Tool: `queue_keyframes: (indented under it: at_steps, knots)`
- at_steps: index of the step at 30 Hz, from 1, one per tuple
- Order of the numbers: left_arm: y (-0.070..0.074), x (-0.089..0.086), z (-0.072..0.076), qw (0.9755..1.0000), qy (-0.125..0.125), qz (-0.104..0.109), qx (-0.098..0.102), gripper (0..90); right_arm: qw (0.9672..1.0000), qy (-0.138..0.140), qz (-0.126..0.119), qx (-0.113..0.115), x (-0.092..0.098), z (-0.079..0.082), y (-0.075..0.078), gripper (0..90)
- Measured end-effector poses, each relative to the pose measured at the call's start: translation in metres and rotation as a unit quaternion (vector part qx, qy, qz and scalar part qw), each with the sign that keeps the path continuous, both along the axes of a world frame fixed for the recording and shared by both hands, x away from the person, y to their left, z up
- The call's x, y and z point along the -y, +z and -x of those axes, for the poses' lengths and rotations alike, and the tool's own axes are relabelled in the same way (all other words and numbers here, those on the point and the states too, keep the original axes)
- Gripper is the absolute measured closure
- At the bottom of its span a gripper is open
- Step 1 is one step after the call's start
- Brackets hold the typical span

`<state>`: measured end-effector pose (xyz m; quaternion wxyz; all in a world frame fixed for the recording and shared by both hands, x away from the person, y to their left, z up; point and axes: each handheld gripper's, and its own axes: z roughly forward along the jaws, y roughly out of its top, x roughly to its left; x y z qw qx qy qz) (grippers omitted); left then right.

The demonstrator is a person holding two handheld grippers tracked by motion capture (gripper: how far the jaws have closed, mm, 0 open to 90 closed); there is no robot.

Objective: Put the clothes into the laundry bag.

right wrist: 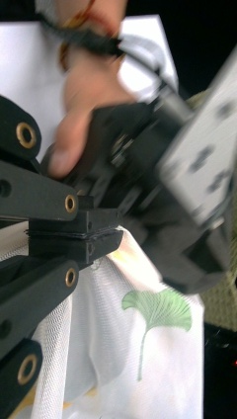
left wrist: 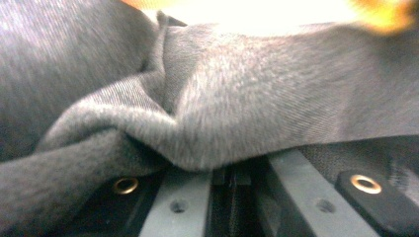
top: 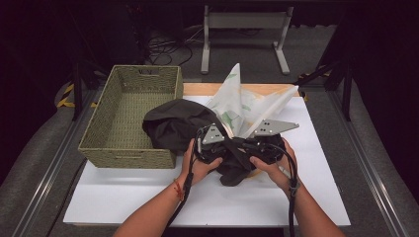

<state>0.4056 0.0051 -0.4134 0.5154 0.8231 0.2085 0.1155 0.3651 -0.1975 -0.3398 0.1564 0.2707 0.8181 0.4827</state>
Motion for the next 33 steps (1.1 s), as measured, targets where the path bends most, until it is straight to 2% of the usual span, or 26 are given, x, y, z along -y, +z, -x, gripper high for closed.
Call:
queue_keyframes:
  at_steps: [3, 5, 6, 7, 9, 12, 13, 14, 15, 16, 17, 18, 19, 20, 21, 24, 25, 27, 28, 30, 31, 33]
  knots:
    - [0.006, -0.014, 0.012, 0.9994, -0.022, -0.018, 0.021, 76.1, 1.0000, -0.007, 0.006, 0.000, 0.006, 0.000, -0.004, 89.6]
    - [0.014, -0.029, 0.023, 0.9985, -0.036, -0.030, 0.030, 72.4, 0.9999, -0.010, 0.006, 0.002, 0.008, 0.000, -0.006, 89.6]
    - [0.014, -0.029, 0.023, 0.9985, -0.036, -0.030, 0.030, 69.1, 0.9999, -0.011, 0.005, 0.001, 0.009, 0.000, -0.006, 89.6]
    - [0.017, -0.036, 0.027, 0.9982, -0.038, -0.034, 0.032, 69.1, 0.9999, -0.011, 0.005, 0.001, 0.009, 0.000, -0.006, 89.6]
    - [0.025, -0.051, 0.034, 0.9979, -0.040, -0.039, 0.032, 61.1, 0.9999, -0.012, 0.006, 0.002, 0.008, 0.000, -0.007, 89.6]
    - [0.037, -0.077, 0.044, 0.9970, -0.014, -0.053, 0.054, 47.0, 0.9999, -0.012, 0.009, 0.004, 0.007, 0.000, -0.007, 89.6]
    - [0.043, -0.094, 0.048, 0.9951, 0.010, -0.069, 0.071, 39.1, 0.9999, -0.012, 0.010, 0.004, 0.006, 0.000, -0.007, 89.5]
    - [0.043, -0.094, 0.048, 0.9951, 0.010, -0.069, 0.071, 34.1, 0.9999, -0.011, 0.010, 0.004, 0.006, 0.000, -0.008, 89.5]
    - [0.045, -0.106, 0.048, 0.9938, 0.018, -0.087, 0.067, 30.4, 0.9999, -0.011, 0.010, 0.003, 0.006, 0.000, -0.008, 89.5]
    - [0.045, -0.106, 0.048, 0.9938, 0.018, -0.087, 0.067, 27.4, 0.9999, -0.011, 0.010, 0.003, 0.006, 0.000, -0.008, 89.5]
    - [0.044, -0.112, 0.046, 0.9902, 0.031, -0.116, 0.071, 24.3, 0.9999, -0.011, 0.010, 0.003, 0.006, 0.000, -0.008, 89.5]
    - [0.044, -0.112, 0.046, 0.9902, 0.031, -0.116, 0.071, 23.8, 0.9999, -0.011, 0.010, 0.003, 0.006, 0.000, -0.008, 89.5]
    - [0.040, -0.114, 0.045, 0.9849, 0.043, -0.147, 0.080, 23.2, 0.9999, -0.011, 0.011, 0.003, 0.005, 0.000, -0.008, 89.4]
    - [0.039, -0.114, 0.043, 0.9828, 0.048, -0.160, 0.080, 23.1, 0.9999, -0.010, 0.011, 0.003, 0.005, 0.000, -0.008, 89.4]
    - [0.039, -0.114, 0.043, 0.9828, 0.048, -0.160, 0.080, 23.4, 0.9999, -0.010, 0.011, 0.003, 0.005, 0.000, -0.008, 89.4]
    - [0.035, -0.116, 0.039, 0.9799, 0.064, -0.170, 0.083, 27.7, 0.9999, -0.010, 0.012, 0.004, 0.005, 0.000, -0.008, 89.5]
    - [0.035, -0.115, 0.039, 0.9766, 0.074, -0.178, 0.096, 31.4, 0.9999, -0.009, 0.012, 0.004, 0.005, 0.000, -0.008, 89.4]
    - [0.035, -0.113, 0.038, 0.9711, 0.086, -0.194, 0.109, 43.2, 0.9998, -0.010, 0.014, 0.006, 0.004, 0.000, -0.008, 89.4]
    - [0.034, -0.113, 0.037, 0.9702, 0.094, -0.195, 0.109, 54.7, 0.9998, -0.010, 0.016, 0.007, 0.004, 0.000, -0.008, 89.4]
    - [0.033, -0.113, 0.034, 0.9712, 0.085, -0.197, 0.103, 73.3, 0.9998, -0.010, 0.017, 0.008, 0.003, 0.000, -0.008, 89.4]
    - [0.033, -0.113, 0.033, 0.9713, 0.090, -0.196, 0.101, 83.0, 0.9997, -0.010, 0.019, 0.009, 0.003, 0.001, -0.008, 89.5]
    - [0.033, -0.114, 0.029, 0.9767, 0.087, -0.177, 0.085, 86.6, 0.9997, -0.011, 0.020, 0.009, 0.003, 0.001, -0.008, 89.4]
